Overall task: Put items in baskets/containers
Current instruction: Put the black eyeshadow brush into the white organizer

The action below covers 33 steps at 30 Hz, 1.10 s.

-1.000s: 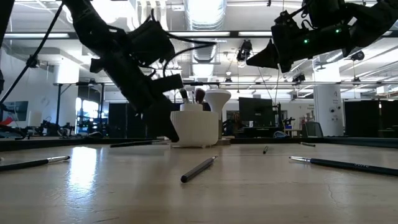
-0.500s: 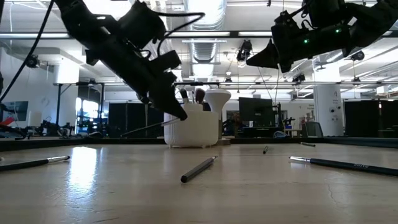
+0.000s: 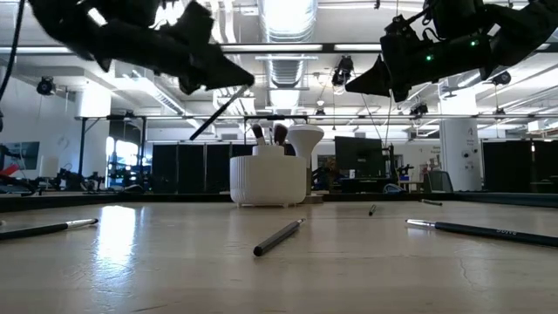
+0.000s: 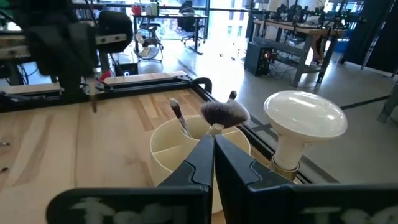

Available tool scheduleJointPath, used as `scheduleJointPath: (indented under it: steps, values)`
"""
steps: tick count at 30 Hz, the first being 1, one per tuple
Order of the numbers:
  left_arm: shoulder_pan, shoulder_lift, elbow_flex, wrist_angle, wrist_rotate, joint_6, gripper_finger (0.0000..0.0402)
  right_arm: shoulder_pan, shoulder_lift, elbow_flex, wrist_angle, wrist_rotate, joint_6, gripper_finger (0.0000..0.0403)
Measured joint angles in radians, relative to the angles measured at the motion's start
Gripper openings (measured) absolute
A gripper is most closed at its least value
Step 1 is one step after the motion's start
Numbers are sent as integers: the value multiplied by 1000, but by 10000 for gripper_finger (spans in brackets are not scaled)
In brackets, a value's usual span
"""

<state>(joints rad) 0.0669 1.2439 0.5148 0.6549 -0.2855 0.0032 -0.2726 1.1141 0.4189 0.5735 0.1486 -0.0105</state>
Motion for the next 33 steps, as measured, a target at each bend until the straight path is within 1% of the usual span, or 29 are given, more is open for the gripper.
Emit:
scheduleJointPath:
  steps: [3, 8, 11, 14, 18, 20, 21, 26, 29, 33]
  values:
    - [36, -20, -109, 184, -1, 1, 2, 0, 0, 0, 0, 0, 0, 8]
    - [108, -7, -263, 474, 7, 4, 2, 0, 0, 0, 0, 0, 0, 8]
    - [149, 13, -308, 604, 8, -7, 2, 0, 0, -1, 0, 0, 0, 8]
    - [180, 53, -319, 691, 25, -13, 2, 0, 0, -1, 0, 0, 0, 8]
    - [213, 169, -297, 814, 82, -9, 2, 0, 0, -1, 0, 0, 0, 8]
    - [225, 242, -271, 889, 115, -8, 2, 0, 0, -1, 1, 0, 0, 8]
    - [228, 276, -252, 902, 128, -5, 2, 0, 0, -1, 1, 0, 0, 8]
    - [233, 401, -127, 899, 168, 19, 2, 0, 0, -3, 1, 0, -1, 8]
    - [233, 444, -57, 899, 192, 30, 2, 0, 0, -3, 1, 0, -1, 8]
    - [234, 470, 1, 900, 223, 43, 2, 0, 0, -3, 0, 0, -1, 8]
